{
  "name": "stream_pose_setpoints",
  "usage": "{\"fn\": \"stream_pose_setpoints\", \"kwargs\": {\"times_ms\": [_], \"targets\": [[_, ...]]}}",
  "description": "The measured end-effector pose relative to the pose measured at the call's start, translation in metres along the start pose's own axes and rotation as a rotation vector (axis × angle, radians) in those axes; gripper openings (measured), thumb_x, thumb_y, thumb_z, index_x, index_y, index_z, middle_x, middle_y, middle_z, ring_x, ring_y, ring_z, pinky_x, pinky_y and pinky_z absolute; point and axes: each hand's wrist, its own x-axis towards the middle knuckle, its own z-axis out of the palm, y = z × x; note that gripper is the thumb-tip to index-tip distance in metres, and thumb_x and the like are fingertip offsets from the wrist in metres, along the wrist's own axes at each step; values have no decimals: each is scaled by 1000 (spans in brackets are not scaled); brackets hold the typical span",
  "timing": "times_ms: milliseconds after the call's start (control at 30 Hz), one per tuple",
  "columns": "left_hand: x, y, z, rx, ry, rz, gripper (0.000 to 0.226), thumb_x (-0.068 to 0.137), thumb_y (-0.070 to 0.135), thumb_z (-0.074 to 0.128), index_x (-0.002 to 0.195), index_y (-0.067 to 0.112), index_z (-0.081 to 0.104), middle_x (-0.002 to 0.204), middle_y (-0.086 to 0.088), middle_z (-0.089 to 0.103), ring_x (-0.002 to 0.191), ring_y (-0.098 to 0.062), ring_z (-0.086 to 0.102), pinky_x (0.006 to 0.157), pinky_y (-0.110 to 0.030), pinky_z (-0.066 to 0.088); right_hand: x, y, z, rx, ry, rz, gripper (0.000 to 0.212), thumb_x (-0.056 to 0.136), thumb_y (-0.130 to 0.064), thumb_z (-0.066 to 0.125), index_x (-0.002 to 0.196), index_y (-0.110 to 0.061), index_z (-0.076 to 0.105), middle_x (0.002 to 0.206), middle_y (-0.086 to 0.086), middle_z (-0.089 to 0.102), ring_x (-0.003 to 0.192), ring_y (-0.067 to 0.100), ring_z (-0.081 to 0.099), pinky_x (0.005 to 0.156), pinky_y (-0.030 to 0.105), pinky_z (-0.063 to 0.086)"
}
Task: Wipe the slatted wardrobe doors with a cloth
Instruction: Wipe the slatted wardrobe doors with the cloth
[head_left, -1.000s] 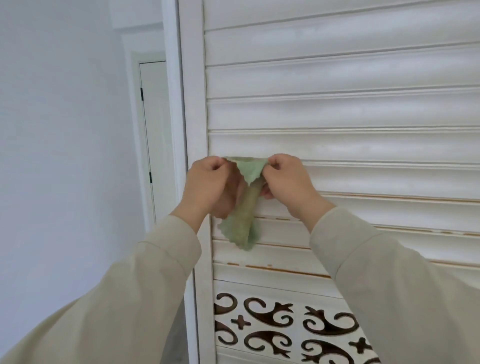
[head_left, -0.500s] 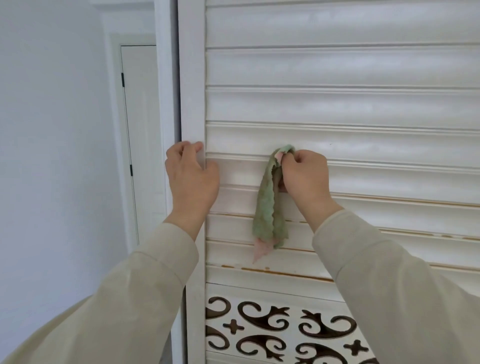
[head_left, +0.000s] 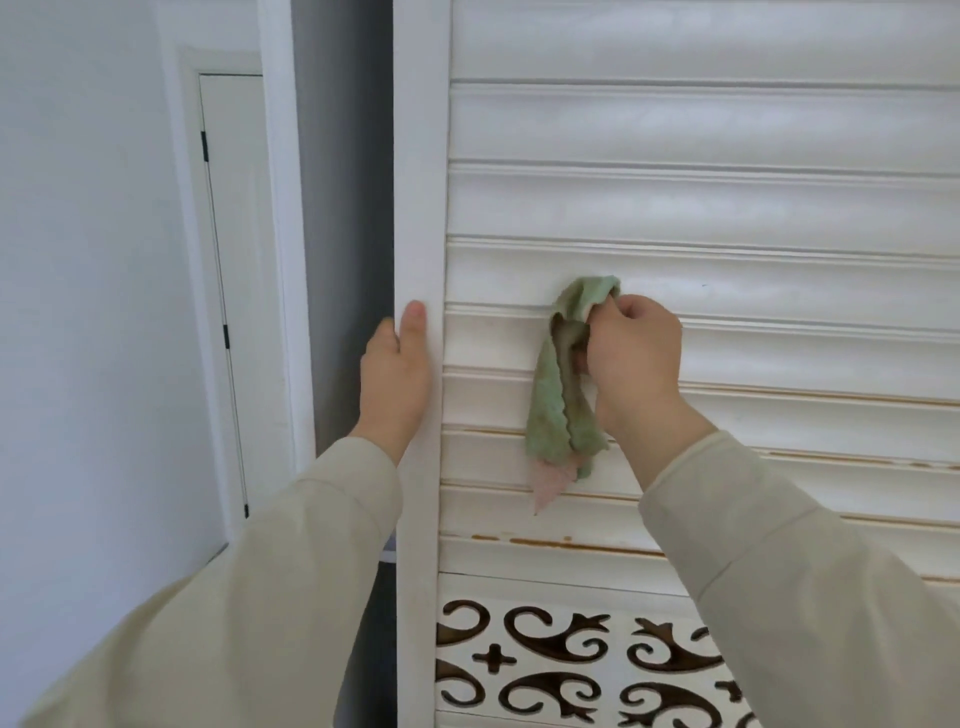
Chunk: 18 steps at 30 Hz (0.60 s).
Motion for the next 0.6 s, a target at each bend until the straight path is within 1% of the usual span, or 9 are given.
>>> {"fn": "stream_pose_setpoints", "kwargs": {"times_ms": [67,133,200,267,333,367,433,533,600], "targets": [[5,-1,-2,-18,17,20,51,100,60,35,101,16,61,94,5,62,94,-18,59,89,-32,45,-11,-5,17,-35,-95,-117,15,83,-27,64,71,-19,61,71,0,65,71,22,67,74,41,61],[10,-5,-7,-12,3,22,54,98,63,34,100,17,61,94,4,63,94,-19,59,91,-35,46,-22,-7,33,-164,-195,-316,5,87,-28,65,88,-27,70,85,-9,70,85,12,68,83,34,57],[14,-7,-15,-3,-5,31,60,93,71,33,100,18,62,98,1,64,95,-21,60,95,-42,47,-27,-2,47,-347,-270,-536,20,92,-25,63,110,-23,71,98,-7,66,91,8,61,88,23,49],[17,-9,-21,-4,-12,24,60,92,72,33,102,20,62,101,-1,64,96,-21,60,96,-42,47,-29,8,57,-494,-291,-705,35,94,-22,62,129,-15,64,106,-1,54,96,13,52,89,23,45],[18,-10,-26,-9,-23,25,52,96,67,32,102,23,60,104,1,63,97,-17,59,92,-37,45,-29,22,65,-658,-241,-842,37,93,-20,61,130,-15,62,105,4,47,94,22,49,75,38,52],[19,-10,-27,-6,-25,24,49,98,65,32,102,24,59,105,3,63,97,-15,58,92,-35,43,-29,29,65,-749,-191,-888,37,93,-19,61,129,-15,63,103,7,47,91,26,48,63,38,51],[21,-11,-29,-14,-24,18,50,98,64,32,101,22,59,104,5,62,96,-15,57,93,-36,43,-30,41,62,-863,-62,-926,37,92,-18,59,128,-11,62,98,13,48,85,33,49,53,35,46],[20,-12,-29,-26,-28,11,53,97,67,32,101,22,60,104,2,63,98,-18,59,98,-39,45,-27,48,55,-902,148,-838,40,93,-20,49,129,-6,60,96,19,49,81,36,49,58,40,48],[18,-10,-28,-22,-25,14,54,96,67,31,98,21,59,101,2,62,95,-19,57,99,-43,46,-27,40,63,-854,231,-744,39,93,-17,55,131,-6,59,98,20,49,83,35,49,67,39,46]]}}
